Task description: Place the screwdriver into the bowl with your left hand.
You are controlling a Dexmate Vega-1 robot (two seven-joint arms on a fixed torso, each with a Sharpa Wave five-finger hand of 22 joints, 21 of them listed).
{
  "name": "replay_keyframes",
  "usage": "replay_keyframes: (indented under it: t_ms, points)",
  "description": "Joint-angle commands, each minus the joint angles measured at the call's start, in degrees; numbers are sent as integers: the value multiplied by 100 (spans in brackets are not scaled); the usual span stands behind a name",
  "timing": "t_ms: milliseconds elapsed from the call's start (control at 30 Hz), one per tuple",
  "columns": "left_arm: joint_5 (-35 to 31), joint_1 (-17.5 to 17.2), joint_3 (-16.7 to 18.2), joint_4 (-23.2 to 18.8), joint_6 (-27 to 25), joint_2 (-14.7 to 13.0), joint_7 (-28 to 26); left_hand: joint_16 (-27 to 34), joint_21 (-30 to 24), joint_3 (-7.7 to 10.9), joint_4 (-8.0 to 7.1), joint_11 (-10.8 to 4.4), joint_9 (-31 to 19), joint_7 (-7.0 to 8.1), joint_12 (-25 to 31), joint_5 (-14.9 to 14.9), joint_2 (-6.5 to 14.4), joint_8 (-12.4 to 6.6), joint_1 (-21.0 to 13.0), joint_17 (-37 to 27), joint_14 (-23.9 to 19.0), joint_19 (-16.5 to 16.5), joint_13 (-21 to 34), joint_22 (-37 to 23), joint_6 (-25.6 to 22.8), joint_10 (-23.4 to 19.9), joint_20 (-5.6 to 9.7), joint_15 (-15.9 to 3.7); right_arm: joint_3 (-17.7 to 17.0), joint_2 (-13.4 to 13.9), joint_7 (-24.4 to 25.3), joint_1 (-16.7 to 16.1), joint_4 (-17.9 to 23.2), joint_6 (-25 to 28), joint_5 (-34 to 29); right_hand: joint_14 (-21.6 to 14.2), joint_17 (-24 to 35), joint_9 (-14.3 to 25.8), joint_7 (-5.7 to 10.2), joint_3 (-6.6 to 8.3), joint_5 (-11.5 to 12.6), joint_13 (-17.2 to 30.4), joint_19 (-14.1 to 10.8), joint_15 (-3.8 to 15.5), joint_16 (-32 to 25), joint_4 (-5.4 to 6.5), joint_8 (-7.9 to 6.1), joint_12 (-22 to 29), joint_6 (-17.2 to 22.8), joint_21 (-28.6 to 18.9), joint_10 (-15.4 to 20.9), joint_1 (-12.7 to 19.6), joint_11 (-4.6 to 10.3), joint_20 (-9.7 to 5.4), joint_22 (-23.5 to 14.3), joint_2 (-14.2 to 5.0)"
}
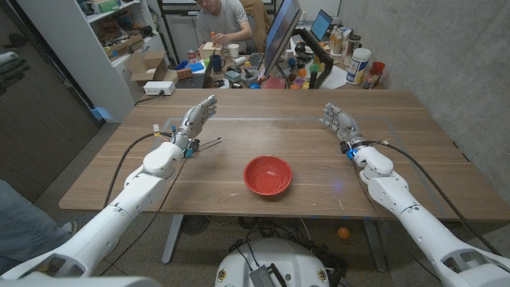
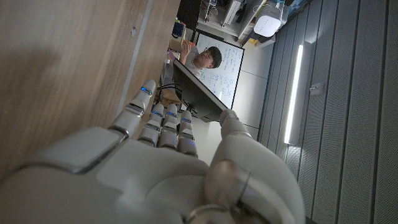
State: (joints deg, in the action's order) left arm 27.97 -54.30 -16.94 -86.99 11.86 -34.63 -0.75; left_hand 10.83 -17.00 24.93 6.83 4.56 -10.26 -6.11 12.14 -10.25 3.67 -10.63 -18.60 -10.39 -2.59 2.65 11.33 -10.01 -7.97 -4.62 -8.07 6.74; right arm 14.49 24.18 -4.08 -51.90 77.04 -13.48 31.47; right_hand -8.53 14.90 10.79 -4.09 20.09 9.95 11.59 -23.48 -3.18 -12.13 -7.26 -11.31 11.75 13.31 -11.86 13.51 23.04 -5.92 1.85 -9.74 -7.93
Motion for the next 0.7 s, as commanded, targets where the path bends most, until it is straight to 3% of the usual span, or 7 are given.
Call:
replay_keyframes:
  t_ms: [33,400,700]
  points:
    - [-475,-465,213,-948,-543,-791,-360,-7,96,79,104,48,-28,182,-7,-53,18,-32,-158,-21,60,93,44,-34,13,69,-349,207,-45,-31,41,-99,112,32,-66,-32,-1,16,24,-6,22,11,-18,2,-39,7,-11,14,23,13,50,24,-2,50,-16,24]
    - [-904,-981,547,-1691,-956,-1422,-752,3,136,107,149,57,-34,241,-3,-58,26,-44,-226,-29,72,115,59,-44,-1,109,-403,246,-21,-64,49,-87,134,25,-105,-36,-12,17,37,-13,23,10,-6,-5,-39,7,-11,10,27,25,47,23,-5,68,-16,23]
    - [-1192,-1467,908,-2352,-1666,-2035,-999,117,125,205,204,-2,-47,265,120,-77,133,-101,-404,-38,-242,-78,90,-65,-167,-130,-398,219,5,-92,35,-40,109,23,-122,-37,-23,18,36,-20,23,10,-8,-1,-38,6,-10,14,30,29,61,24,-29,73,-17,22]
